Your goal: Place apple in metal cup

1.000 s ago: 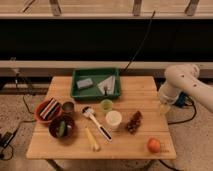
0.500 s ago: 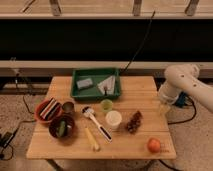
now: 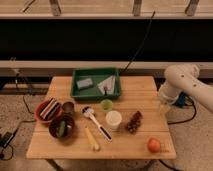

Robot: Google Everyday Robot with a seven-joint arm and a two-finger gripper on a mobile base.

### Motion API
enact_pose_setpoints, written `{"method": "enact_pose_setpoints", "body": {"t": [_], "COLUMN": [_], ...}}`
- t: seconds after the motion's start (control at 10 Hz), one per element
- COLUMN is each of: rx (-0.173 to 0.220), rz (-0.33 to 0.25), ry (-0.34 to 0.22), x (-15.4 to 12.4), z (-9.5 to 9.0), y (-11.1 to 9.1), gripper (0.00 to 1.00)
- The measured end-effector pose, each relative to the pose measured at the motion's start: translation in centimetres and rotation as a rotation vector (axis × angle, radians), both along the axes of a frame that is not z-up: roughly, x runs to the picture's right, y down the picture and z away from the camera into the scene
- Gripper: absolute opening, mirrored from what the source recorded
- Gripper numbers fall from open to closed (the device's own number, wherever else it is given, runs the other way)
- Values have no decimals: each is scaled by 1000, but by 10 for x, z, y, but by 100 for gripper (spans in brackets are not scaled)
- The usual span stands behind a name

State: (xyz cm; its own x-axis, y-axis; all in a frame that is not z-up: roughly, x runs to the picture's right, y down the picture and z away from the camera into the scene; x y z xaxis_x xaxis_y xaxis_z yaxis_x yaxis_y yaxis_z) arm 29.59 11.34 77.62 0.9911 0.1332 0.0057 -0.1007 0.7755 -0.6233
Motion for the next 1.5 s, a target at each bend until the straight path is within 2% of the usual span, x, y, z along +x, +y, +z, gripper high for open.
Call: {"method": "enact_pose_setpoints", "body": {"t": [0.8, 1.0, 1.2, 1.5], "rx": [1, 12, 22, 31], "rz": [-1, -6, -8, -2], "ry": [2, -1, -23, -82], "x": [0, -1, 1, 5], "z": [0, -3, -17, -52], "y": [-1, 2, 20, 61], "gripper": [64, 64, 64, 64]}}
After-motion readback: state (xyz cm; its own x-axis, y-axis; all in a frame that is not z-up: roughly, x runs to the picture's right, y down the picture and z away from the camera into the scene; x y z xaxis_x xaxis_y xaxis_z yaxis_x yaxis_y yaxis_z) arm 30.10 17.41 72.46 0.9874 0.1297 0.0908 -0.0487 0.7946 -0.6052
